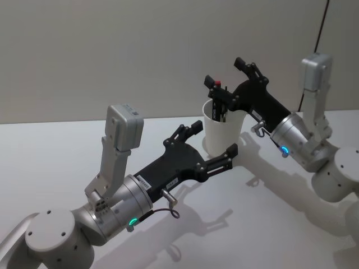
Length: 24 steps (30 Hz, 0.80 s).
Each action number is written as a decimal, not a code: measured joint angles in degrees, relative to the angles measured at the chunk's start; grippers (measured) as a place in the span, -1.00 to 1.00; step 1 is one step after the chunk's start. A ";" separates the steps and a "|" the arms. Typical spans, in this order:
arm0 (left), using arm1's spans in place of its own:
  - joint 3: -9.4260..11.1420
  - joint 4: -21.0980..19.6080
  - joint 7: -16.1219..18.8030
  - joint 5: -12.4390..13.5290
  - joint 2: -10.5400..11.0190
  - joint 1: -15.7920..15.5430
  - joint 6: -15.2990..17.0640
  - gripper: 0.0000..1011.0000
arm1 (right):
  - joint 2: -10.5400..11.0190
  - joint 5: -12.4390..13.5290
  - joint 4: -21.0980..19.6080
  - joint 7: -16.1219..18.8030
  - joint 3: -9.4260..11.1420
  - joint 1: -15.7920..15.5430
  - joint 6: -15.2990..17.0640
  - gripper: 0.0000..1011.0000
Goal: Place the pen into the pen holder.
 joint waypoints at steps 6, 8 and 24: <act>0.00 0.00 0.00 0.00 0.00 0.00 0.00 0.98 | 1.14 0.93 -3.38 -1.31 0.60 -1.74 0.98 0.98; 0.00 0.00 0.00 0.00 0.00 0.00 0.00 0.98 | 1.59 1.23 -4.69 -2.02 0.82 -2.46 1.41 0.98; 0.23 0.55 2.18 1.48 0.00 -0.59 -0.03 0.98 | 3.92 1.92 -10.82 -5.51 1.97 -6.36 3.60 0.98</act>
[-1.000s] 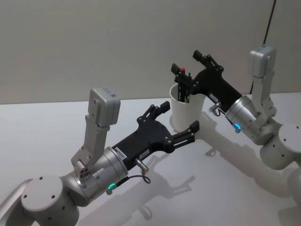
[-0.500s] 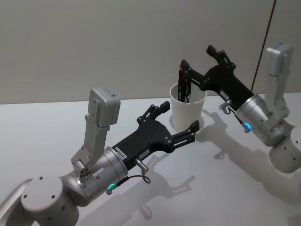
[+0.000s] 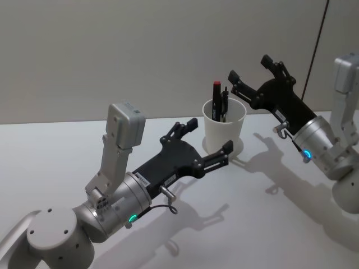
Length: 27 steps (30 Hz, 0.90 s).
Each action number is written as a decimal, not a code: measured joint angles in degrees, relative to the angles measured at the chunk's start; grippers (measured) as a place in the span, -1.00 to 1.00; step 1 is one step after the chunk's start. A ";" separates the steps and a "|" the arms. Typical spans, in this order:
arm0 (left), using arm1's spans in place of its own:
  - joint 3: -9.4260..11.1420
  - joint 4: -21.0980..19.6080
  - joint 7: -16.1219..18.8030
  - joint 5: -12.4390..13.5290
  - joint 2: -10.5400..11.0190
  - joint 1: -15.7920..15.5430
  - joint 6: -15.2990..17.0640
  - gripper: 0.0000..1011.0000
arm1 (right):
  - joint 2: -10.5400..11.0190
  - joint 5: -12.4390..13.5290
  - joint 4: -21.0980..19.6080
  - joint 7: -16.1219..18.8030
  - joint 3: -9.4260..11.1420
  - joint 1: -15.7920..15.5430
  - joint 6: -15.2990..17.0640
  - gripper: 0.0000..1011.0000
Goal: Place the pen into the pen holder.
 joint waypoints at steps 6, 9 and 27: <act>0.45 1.07 4.12 2.72 0.00 -1.11 -0.16 0.98 | 1.00 -0.72 -3.46 -2.46 0.56 -2.91 2.14 0.98; 0.72 1.68 6.47 4.24 0.00 -1.75 -0.27 0.98 | 1.43 -1.01 -4.97 -3.53 0.81 -4.18 3.10 0.98; 2.19 5.04 19.53 12.87 0.01 -5.27 -0.82 0.98 | 4.91 -3.39 -16.96 -11.98 2.71 -14.24 10.52 0.98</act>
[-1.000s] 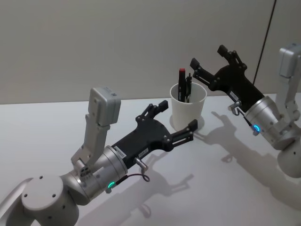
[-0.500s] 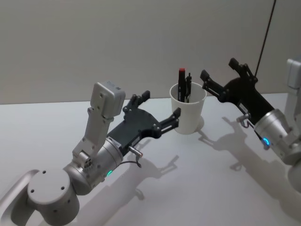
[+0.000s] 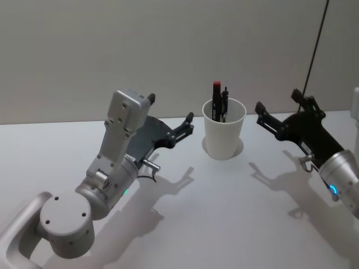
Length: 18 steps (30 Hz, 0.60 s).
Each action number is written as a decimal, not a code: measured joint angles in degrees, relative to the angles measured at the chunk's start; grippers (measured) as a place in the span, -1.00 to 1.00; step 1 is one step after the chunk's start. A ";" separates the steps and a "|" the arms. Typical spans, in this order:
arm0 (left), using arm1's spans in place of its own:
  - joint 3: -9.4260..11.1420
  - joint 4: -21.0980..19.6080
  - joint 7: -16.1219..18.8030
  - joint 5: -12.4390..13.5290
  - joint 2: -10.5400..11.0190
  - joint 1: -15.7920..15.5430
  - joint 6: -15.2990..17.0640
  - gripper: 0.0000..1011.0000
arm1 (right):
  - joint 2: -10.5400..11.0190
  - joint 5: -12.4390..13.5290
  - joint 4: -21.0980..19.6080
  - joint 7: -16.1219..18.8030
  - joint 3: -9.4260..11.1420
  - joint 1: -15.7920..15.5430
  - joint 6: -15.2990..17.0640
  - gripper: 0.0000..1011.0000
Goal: Place the pen into the pen holder.
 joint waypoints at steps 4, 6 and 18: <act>0.17 0.36 1.35 0.96 0.00 -0.35 -0.08 0.98 | 0.69 -0.50 -2.46 -1.69 0.38 -2.02 1.51 0.98; 0.21 0.45 1.72 1.21 0.00 -0.45 -0.11 0.98 | 1.14 -0.79 -4.01 -2.79 0.62 -3.32 2.43 0.98; 0.22 0.50 1.91 1.32 0.00 -0.51 -0.11 0.98 | 2.91 -1.96 -10.11 -7.06 1.55 -8.44 6.23 0.98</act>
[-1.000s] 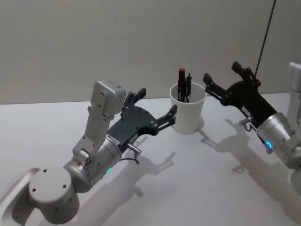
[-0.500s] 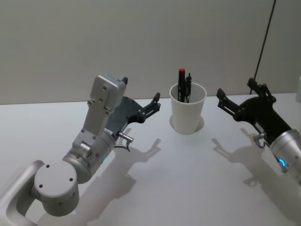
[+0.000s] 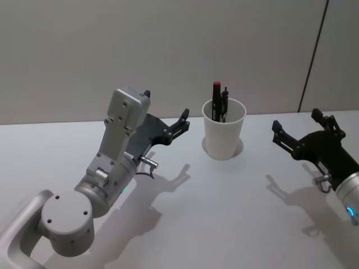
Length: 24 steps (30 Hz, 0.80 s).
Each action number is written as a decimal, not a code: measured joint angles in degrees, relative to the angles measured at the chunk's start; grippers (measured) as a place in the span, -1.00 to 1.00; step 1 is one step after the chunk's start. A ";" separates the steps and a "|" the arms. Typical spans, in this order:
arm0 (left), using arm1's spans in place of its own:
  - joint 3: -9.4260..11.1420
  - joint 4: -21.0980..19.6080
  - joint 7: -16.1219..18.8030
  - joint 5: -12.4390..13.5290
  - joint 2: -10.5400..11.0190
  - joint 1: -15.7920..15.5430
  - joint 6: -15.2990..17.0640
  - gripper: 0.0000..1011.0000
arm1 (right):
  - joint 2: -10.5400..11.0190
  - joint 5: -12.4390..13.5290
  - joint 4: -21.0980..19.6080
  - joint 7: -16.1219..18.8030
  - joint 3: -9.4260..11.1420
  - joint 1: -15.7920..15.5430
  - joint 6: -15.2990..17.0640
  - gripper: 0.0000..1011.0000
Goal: Place the pen into the pen holder.
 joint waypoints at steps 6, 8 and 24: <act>-0.01 0.00 0.00 0.00 0.00 0.00 0.00 0.98 | 0.13 -0.12 -0.46 -0.36 0.07 -0.42 0.32 0.98; -0.02 -0.01 0.00 0.00 0.00 0.00 0.00 0.98 | 0.13 -0.13 -0.48 -0.36 0.07 -0.43 0.33 0.98; -0.04 -0.02 -0.01 -0.03 0.00 0.00 0.02 0.98 | 0.10 -0.13 -0.51 -0.36 0.03 -0.44 0.32 0.98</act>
